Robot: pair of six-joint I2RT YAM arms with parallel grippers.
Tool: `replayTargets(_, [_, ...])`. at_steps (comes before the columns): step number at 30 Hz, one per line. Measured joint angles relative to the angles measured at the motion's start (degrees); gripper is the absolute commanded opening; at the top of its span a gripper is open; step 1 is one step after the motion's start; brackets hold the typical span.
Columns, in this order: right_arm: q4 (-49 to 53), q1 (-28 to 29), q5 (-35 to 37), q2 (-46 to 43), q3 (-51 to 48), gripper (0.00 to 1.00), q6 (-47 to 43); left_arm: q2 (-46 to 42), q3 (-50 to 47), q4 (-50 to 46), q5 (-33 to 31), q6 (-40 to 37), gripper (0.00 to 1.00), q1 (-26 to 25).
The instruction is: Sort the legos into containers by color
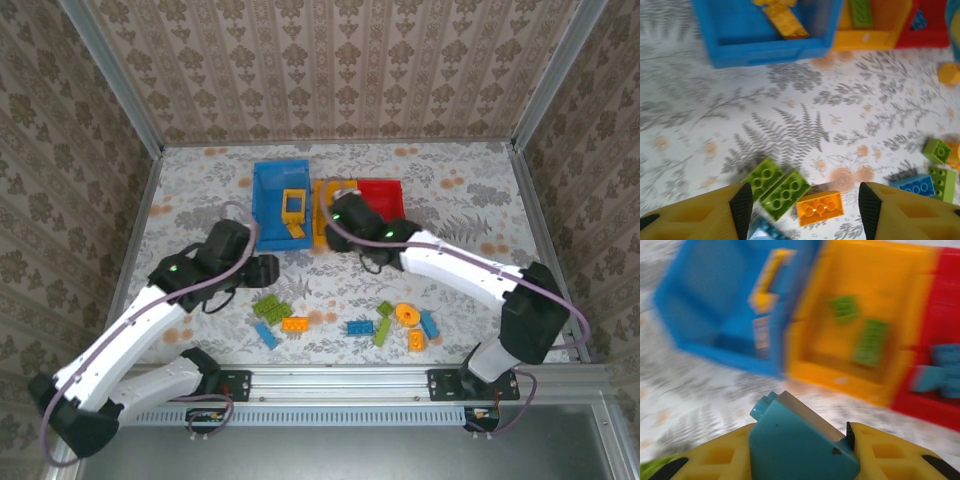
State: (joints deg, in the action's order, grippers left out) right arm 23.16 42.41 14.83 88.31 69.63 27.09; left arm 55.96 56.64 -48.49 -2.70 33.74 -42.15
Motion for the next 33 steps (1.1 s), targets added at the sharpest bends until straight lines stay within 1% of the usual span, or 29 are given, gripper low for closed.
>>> replayTargets(2, [0.72, -6.08, -0.20, -0.15, -0.98, 0.28, 0.13, 4.83, 1.57, 2.89, 0.17, -1.01, 0.61, -3.06])
replayTargets(5, [1.29, -12.66, -1.11, 1.84, -0.66, 0.28, 0.11, 10.62, 4.55, 6.56, 0.15, -2.32, 0.61, -6.34])
replayTargets(8, [1.92, -16.76, -2.95, 7.52, 3.02, 0.28, 0.11, 15.10, 7.80, 9.55, 0.09, -3.52, 0.61, -8.37])
replayTargets(10, [2.47, -18.36, -4.17, 12.24, 6.73, 0.28, 0.13, 17.31, 9.70, 11.04, -0.07, -4.26, 0.61, -9.20])
replayTargets(12, [2.86, -19.47, -5.25, 16.79, 10.47, 0.31, 0.13, 19.04, 11.21, 12.24, -0.11, -5.09, 0.61, -9.73])
replayTargets(15, [4.13, -20.70, -6.86, 21.88, 14.97, 0.37, 0.35, 21.31, 12.81, 13.22, -0.28, -6.36, 0.61, -10.40])
replayTargets(18, [5.38, -21.51, -8.24, 25.07, 18.10, 0.43, 0.81, 22.82, 13.20, 13.51, -0.26, -7.32, 0.62, -10.80])
replayTargets(19, [5.79, -21.73, -8.74, 25.75, 18.71, 0.47, 1.14, 23.23, 13.20, 13.42, -0.24, -7.76, 0.62, -10.80])
replayTargets(21, [6.27, -21.99, -9.33, 26.36, 19.08, 0.53, 1.42, 23.82, 13.20, 13.20, -0.20, -8.59, 0.63, -10.80])
replayTargets(25, [7.30, -22.03, -9.94, 26.51, 19.17, 0.61, 1.33, 23.87, 12.81, 11.82, -0.04, -10.60, 0.64, -10.80])
replayTargets(28, [7.39, -22.03, -10.47, 26.47, 19.17, 0.64, 1.33, 23.28, 11.08, 10.25, 0.24, -12.09, 0.65, -10.73])
replayTargets(33, [8.41, -21.92, -10.78, 23.96, 19.04, 0.64, 1.18, 21.94, 8.96, 5.11, 2.16, -15.06, 0.67, -10.69])
